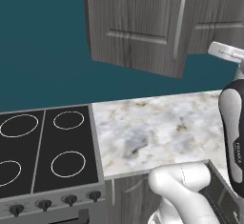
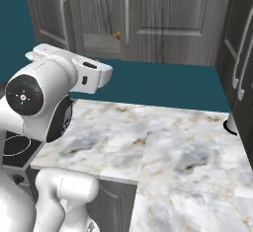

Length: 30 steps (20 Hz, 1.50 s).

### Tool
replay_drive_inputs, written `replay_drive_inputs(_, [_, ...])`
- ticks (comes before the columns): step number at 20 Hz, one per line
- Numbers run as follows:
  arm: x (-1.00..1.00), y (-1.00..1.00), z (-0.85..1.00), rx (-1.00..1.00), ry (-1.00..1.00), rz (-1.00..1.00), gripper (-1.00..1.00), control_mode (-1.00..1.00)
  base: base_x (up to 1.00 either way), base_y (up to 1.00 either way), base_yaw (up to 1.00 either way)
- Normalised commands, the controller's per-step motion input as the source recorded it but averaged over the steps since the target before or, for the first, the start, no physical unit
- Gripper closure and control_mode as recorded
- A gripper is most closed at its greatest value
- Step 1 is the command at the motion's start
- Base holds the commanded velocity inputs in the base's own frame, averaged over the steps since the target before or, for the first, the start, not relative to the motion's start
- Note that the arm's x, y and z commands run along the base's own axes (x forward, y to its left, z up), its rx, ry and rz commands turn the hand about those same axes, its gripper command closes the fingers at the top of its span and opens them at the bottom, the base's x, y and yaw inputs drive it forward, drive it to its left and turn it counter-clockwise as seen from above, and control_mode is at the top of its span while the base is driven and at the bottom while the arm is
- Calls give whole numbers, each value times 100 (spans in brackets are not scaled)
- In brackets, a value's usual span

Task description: Open the cabinet, retrieve the rolling pin, and place it next to the meat on the cutting board to prepare for tenderizing.

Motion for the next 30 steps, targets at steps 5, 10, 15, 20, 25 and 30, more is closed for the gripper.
replay_drive_inputs(5, [13, -28, 0, 9, 2, 10, -100, -100, 0, 0, 0])
replay_drive_inputs(10, [25, -19, -2, 12, 0, 16, -100, -100, 0, 0, 0])
replay_drive_inputs(15, [50, -1, -9, 16, 0, 20, -100, -100, 0, 0, 0])
replay_drive_inputs(20, [59, 0, -12, 16, 0, 20, -100, -100, 0, 0, 0])
replay_drive_inputs(25, [60, 0, -9, 15, 0, 19, -100, -100, 0, 0, 0])
replay_drive_inputs(30, [65, 0, -2, 13, 1, 16, -100, -100, 0, 0, 0])
